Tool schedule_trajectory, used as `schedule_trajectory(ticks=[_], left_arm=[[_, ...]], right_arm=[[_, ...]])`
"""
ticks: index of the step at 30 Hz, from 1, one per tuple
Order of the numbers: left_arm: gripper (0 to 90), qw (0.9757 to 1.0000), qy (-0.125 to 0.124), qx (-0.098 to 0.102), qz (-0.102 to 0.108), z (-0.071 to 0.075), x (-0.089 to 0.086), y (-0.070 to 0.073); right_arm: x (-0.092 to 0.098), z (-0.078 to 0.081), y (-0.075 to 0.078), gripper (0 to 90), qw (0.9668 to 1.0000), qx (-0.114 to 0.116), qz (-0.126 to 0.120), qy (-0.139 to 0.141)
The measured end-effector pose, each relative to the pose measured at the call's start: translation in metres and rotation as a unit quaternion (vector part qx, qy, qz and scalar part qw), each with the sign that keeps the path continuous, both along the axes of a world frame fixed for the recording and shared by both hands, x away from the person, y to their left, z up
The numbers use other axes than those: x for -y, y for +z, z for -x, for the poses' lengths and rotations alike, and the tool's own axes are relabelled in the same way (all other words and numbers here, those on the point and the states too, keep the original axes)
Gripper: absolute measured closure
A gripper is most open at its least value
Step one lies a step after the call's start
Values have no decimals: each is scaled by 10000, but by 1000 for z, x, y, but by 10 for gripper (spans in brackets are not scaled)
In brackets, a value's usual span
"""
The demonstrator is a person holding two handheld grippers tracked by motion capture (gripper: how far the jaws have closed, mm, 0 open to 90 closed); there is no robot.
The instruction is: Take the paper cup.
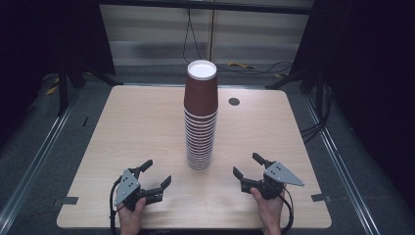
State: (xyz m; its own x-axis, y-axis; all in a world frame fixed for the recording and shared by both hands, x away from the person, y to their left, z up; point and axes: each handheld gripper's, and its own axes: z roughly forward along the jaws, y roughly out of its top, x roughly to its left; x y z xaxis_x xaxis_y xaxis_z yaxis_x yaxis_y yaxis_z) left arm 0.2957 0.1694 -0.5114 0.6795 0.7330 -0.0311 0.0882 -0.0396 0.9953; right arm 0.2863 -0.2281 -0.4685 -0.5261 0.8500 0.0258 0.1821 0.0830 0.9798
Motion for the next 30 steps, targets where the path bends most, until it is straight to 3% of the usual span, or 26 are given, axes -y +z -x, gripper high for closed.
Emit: schedule_trajectory(ticks=[8,10,24,30], left_arm=[[155,10000,-10,11,-25,0,0,0],[155,10000,-13,13,-26,0,0,0],[155,10000,-10,20,-39,0,0,0],[155,10000,10,21,-29,0,0,0]], right_arm=[[-4,-8,15,154,9993,-194,-16,333],[-5,-11,20,167,9980,-318,-39,542],[-17,-24,49,180,9930,-346,-17,1125],[-21,-29,58,180,9917,-368,-50,1231]])
